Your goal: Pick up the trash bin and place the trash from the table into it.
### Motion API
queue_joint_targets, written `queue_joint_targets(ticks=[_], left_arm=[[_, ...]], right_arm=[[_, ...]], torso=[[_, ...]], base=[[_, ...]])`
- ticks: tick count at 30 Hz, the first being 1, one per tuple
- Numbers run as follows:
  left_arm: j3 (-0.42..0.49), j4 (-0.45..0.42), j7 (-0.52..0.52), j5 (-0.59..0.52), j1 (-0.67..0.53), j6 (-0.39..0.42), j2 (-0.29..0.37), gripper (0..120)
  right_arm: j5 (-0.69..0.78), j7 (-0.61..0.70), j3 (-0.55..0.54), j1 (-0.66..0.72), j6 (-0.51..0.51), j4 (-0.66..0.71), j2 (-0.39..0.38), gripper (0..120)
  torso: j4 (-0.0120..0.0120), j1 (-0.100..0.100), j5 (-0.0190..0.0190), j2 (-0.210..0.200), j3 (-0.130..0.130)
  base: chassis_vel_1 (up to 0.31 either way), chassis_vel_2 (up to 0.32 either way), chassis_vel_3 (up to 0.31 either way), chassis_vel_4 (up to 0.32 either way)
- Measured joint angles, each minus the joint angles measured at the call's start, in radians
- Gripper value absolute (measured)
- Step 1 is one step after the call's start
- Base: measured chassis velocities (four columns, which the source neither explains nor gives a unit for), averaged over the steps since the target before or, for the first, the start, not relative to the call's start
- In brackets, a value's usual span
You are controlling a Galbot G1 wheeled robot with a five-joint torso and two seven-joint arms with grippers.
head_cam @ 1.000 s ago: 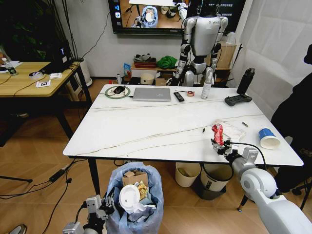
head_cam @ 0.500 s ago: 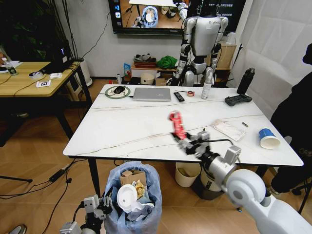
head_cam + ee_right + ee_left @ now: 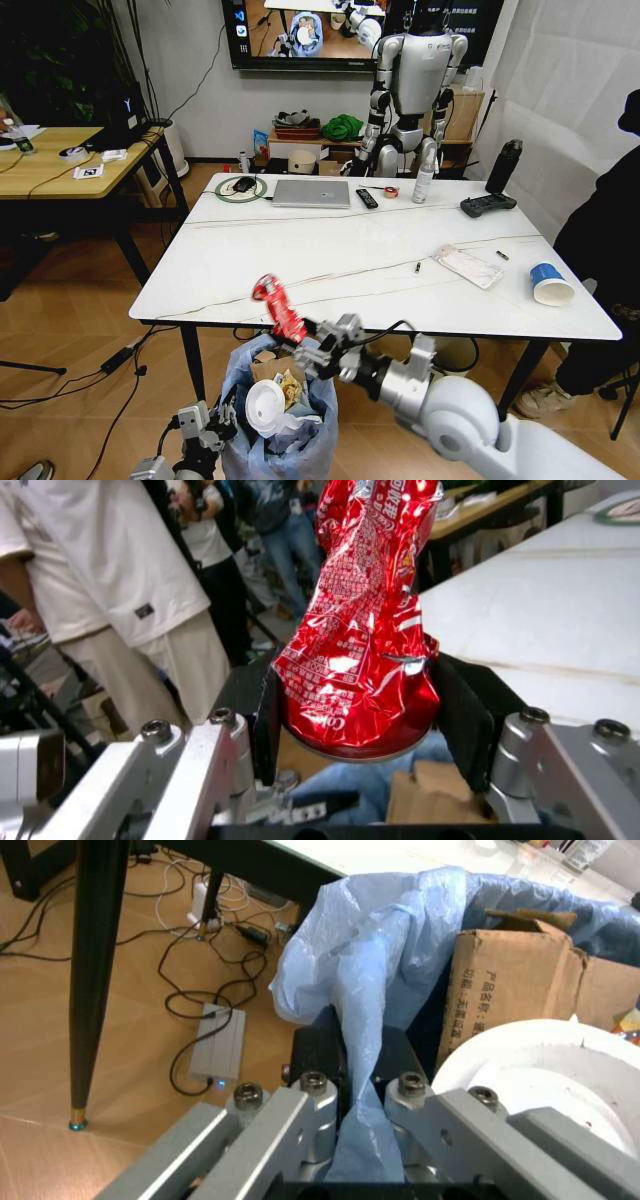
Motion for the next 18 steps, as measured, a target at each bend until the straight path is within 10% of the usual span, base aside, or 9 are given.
queue_joint_targets(ticks=[18], left_arm=[[0.006,-0.028,-0.008,-0.001,0.0,0.005,-0.002,1]], right_arm=[[-0.178,0.016,-0.028,-0.099,-0.026,-0.021,-0.007,45]], torso=[[-0.0001,0.0,0.0002,0.0,0.0]], base=[[0.0,0.0,0.0,0.0]])
